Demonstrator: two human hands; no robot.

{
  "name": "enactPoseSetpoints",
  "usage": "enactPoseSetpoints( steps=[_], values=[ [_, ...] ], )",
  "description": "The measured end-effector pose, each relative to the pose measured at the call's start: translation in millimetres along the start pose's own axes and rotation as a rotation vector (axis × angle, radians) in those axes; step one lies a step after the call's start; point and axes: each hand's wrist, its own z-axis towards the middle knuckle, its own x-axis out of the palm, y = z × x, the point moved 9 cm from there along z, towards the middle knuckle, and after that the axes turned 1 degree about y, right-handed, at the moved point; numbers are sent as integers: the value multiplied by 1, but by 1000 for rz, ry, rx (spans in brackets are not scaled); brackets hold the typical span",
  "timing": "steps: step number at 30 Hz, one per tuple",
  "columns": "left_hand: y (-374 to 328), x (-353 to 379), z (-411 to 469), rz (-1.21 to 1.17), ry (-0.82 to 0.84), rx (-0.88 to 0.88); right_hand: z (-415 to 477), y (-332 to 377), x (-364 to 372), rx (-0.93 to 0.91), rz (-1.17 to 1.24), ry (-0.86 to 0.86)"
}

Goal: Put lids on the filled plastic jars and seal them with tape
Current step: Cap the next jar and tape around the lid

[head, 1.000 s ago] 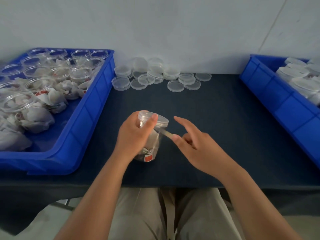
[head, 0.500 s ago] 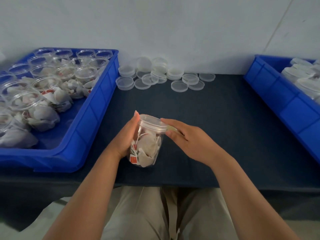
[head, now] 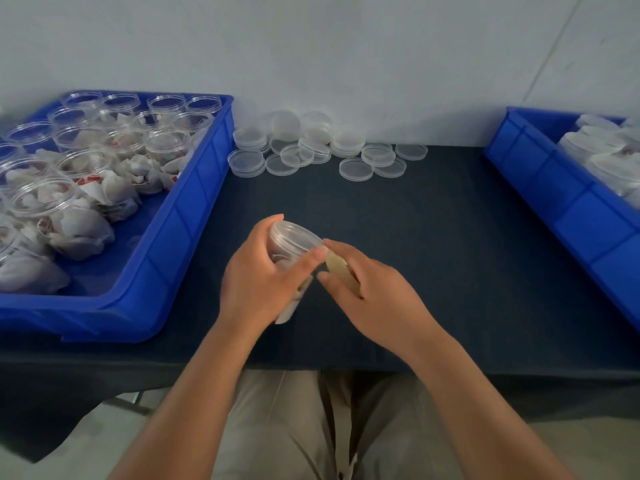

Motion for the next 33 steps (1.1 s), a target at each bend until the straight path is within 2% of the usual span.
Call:
enactPoseSetpoints(
  steps=[5,9,12,14,17,20,22,24,26,29,33],
  values=[
    [12,-10,22,-110,87,9,2,-10,0,6,-13,99],
    [26,5,26,-415,324,-30,16,-15,-10,-7,-33,126],
    [30,25,17,-607,481,-128,23,-12,-8,-17,5,161],
    [34,31,13,-650,513,-208,24,-4,-3,-48,9,189],
    [31,23,16,-520,393,-162,22,1,-3,-45,20,168],
    [12,-11,17,-338,66,87,15,-3,-11,-8,-46,90],
    [-1,-11,8,-242,67,144,10,-2,-14,-4,-92,53],
    [-5,3,-3,-104,130,103,5,3,-13,-24,-107,22],
    [-7,9,-10,-14,90,83,1,8,-13,-50,-109,-11],
    [-5,6,-6,-64,2,75,0,7,-10,-63,-76,-9],
    [6,-2,13,-155,22,44,0,0,-1,-27,80,141]
  ],
)
